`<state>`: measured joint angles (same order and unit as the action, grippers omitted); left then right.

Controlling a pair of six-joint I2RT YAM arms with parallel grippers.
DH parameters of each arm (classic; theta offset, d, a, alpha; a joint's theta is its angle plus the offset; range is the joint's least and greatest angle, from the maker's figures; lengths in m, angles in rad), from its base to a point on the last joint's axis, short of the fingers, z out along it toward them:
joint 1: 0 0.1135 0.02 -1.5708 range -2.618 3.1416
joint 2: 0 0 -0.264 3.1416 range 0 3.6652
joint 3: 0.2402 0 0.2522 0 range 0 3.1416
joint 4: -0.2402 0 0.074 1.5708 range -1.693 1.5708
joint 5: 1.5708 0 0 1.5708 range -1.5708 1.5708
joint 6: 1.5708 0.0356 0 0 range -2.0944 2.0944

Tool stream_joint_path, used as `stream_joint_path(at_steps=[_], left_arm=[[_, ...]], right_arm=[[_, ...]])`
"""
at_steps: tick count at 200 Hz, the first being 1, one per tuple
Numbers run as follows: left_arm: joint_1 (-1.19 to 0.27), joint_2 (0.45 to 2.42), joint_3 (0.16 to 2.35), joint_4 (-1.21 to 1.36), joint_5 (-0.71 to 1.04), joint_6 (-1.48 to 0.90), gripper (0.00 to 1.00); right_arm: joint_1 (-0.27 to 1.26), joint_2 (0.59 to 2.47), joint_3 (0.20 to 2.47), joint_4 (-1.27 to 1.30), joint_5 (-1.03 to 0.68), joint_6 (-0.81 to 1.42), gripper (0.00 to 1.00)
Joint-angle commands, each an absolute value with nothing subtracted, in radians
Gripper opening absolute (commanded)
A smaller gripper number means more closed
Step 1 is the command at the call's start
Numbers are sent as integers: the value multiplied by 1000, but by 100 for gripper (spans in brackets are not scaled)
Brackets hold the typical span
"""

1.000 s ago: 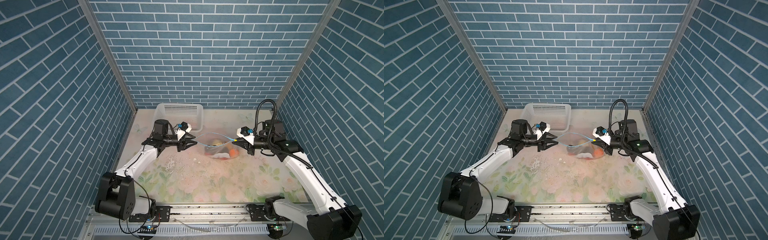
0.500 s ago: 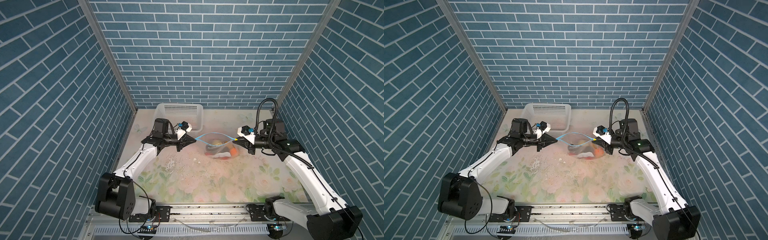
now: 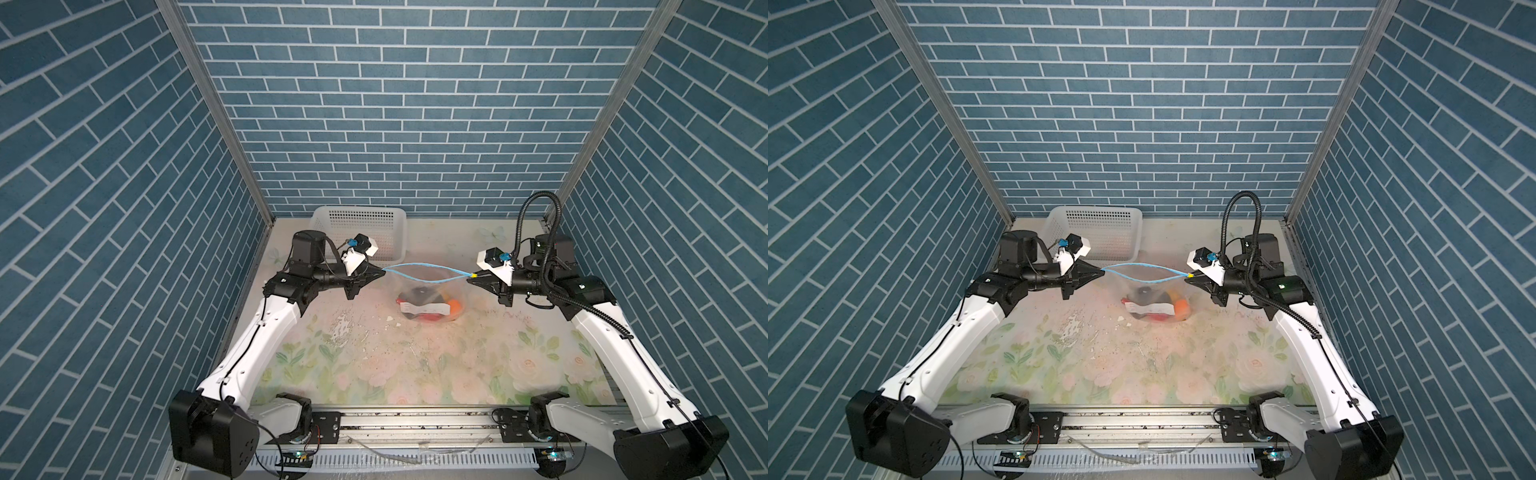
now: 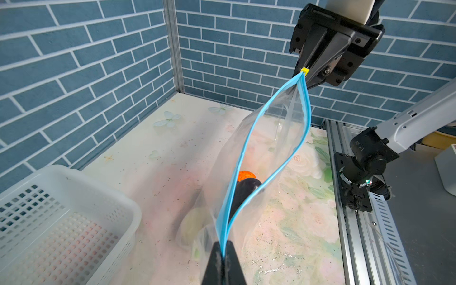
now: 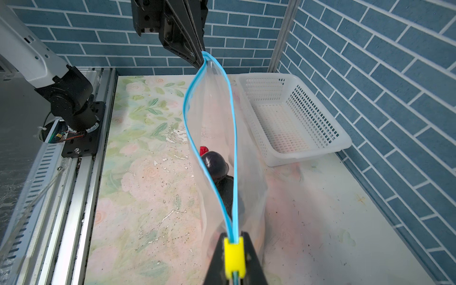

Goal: Place the food in the zip-top bag and seal the zipper
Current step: 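Lift the bag by its zipper with the left gripper while the right holds the slider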

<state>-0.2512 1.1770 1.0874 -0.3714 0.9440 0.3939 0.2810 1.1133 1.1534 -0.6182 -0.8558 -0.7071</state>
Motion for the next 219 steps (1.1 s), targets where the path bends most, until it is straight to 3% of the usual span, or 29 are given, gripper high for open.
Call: stream_joint_path(at_steps=[1,89,185,219], left_arm=[[-255,1133,1132,-458,887,326,0],[-254,983,1215,-761,693,326,0],[-253,904,1120,-633,579,307,0],[-254,910,1115,-598,588,279,0]], right_arm=[[277,1107,1210,-620,-899,-714,0],[318,1188,1219,-517,-989,-592,0],[369,1249,1194,-476,-1008,-593,0],[369,1249,1182,-465,-1030,-594,17]])
